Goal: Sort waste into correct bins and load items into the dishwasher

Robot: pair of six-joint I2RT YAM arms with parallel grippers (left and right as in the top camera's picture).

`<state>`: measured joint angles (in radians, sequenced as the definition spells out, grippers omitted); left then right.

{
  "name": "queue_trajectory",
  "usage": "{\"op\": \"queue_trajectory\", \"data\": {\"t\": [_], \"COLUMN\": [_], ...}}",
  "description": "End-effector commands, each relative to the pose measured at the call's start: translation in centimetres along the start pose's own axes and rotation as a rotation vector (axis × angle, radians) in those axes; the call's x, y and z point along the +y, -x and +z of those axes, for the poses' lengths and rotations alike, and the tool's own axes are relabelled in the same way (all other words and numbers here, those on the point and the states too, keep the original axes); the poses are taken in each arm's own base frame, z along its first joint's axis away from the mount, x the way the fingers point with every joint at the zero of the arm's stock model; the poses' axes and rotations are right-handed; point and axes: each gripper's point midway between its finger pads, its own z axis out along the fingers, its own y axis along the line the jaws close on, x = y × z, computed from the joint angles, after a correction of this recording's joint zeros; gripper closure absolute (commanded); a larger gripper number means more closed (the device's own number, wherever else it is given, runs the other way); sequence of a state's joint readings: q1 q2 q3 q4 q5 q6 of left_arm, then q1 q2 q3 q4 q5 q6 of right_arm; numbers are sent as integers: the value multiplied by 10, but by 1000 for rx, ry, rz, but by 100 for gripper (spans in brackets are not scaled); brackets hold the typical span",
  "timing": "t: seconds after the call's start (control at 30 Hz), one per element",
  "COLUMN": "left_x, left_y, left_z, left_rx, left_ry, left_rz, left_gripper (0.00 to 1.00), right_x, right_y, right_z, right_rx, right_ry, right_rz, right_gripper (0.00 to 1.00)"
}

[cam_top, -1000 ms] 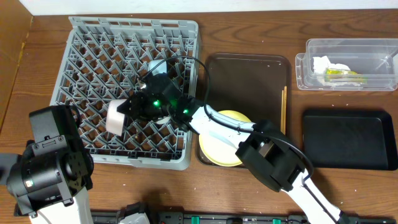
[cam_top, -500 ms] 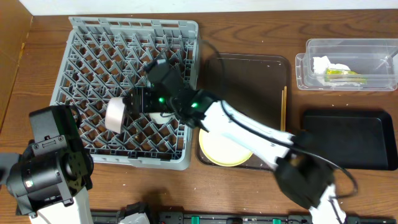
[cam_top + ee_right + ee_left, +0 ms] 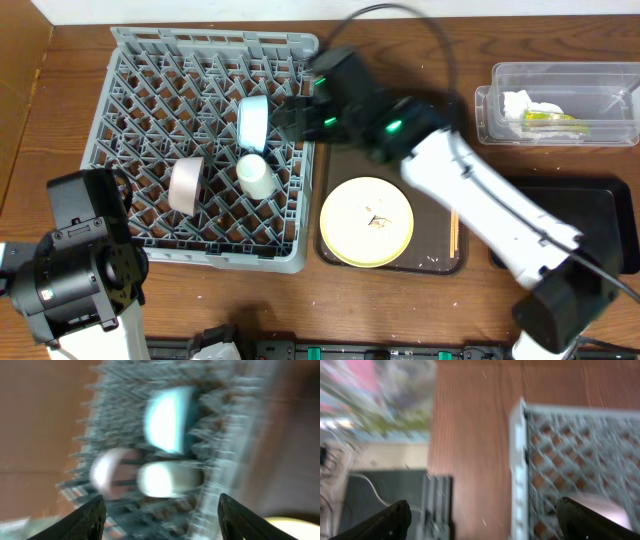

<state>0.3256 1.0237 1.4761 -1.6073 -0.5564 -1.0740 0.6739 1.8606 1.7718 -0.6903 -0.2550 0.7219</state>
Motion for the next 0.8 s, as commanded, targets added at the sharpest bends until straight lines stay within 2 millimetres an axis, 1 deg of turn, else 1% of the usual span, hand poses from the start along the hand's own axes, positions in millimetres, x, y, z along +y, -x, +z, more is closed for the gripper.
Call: {"op": "queue_trajectory", "data": {"t": [0.0, 0.07, 0.17, 0.2, 0.27, 0.3, 0.4, 0.5, 0.57, 0.63, 0.7, 0.77], "left_x": [-13, -19, -29, -33, -39, -40, -44, -50, -55, -64, -70, -73], "left_y": [-34, -47, -66, -73, -81, -83, -89, -99, -105, -112, -116, -118], "left_z": [-4, -7, -16, -19, -24, -26, -28, -33, -38, -44, -46, -45], "left_rx": [203, 278, 396, 434, 483, 499, 529, 583, 623, 655, 663, 665], "left_ry": [-81, -115, -183, -214, -260, -271, -299, -347, -390, -457, -492, -492], "left_rz": [0, 1, 43, 71, 122, 140, 203, 282, 334, 406, 461, 489], "left_gripper": [2, 2, 2, 2, 2, 2, 2, 2, 2, 2, 2, 2], "right_x": [-37, -68, -112, -128, -153, -169, -208, -239, -247, -252, -253, -250], "right_y": [28, 34, 41, 43, 45, 45, 42, 37, 35, 35, 35, 28], "right_z": [-46, -64, -91, -102, -117, -126, -149, -172, -179, -182, -183, -180], "right_rx": [-64, -71, -87, -94, -105, -106, -105, -101, -93, -93, -94, -58], "right_ry": [-87, -177, -312, -362, -446, -499, -642, -764, -785, -791, -792, -773], "right_rz": [-27, 4, 50, 76, 117, 142, 198, 246, 268, 280, 284, 293], "right_gripper": [31, 28, 16, 1, 1, 1, 1, 1, 1, 1, 1, 1]}}
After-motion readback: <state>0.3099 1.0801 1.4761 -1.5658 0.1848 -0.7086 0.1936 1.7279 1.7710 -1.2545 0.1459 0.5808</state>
